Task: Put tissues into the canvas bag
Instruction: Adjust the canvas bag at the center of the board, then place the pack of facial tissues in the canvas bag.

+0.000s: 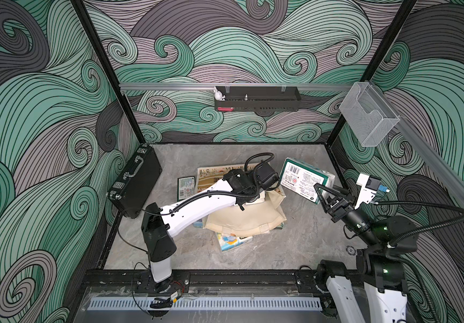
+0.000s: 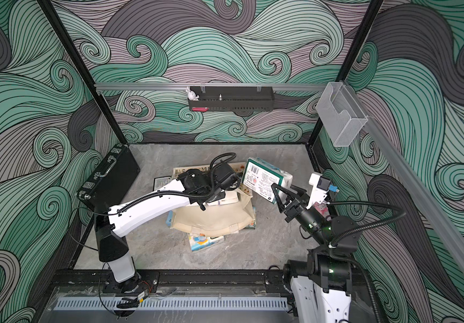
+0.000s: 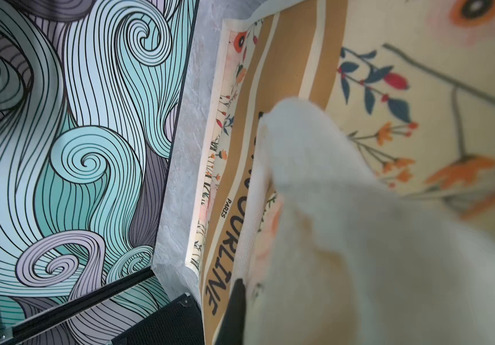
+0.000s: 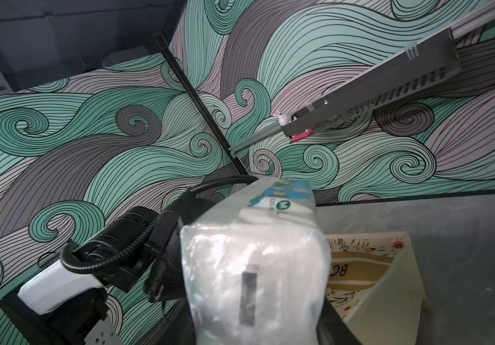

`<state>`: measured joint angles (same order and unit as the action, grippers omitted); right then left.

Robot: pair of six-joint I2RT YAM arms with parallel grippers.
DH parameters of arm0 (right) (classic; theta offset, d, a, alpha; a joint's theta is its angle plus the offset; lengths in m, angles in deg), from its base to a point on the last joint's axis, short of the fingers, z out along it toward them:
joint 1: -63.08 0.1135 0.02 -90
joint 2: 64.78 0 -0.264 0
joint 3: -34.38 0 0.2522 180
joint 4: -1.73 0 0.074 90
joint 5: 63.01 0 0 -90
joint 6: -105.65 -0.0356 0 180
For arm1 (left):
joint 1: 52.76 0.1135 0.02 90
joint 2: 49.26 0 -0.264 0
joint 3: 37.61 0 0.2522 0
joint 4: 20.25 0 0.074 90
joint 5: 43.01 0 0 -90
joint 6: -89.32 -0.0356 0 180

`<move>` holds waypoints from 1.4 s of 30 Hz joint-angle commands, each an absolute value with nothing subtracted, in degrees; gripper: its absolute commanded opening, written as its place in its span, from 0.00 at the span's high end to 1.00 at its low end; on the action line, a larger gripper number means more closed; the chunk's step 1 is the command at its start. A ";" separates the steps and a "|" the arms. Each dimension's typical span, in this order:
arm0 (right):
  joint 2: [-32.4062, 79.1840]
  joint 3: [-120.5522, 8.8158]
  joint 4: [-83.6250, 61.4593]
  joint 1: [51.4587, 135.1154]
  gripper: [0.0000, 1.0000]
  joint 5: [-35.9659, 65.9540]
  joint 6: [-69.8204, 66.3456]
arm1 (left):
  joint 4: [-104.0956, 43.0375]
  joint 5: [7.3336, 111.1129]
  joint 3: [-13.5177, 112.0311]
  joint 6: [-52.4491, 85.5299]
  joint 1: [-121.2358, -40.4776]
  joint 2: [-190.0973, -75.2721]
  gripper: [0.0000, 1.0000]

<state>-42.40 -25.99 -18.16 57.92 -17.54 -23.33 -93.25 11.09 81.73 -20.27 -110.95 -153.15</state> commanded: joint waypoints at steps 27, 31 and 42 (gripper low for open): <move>-50.65 -16.37 -35.87 67.71 0.61 -16.79 0.44 | -105.04 10.61 105.07 -15.45 -109.13 -159.61 1.00; -46.77 -17.09 -35.25 70.47 0.61 -14.55 0.42 | -104.53 10.87 104.96 -15.38 -109.13 -159.73 1.00; -38.40 -19.25 -37.21 117.63 0.61 37.16 12.04 | -104.35 11.05 104.94 -15.45 -109.10 -160.04 1.00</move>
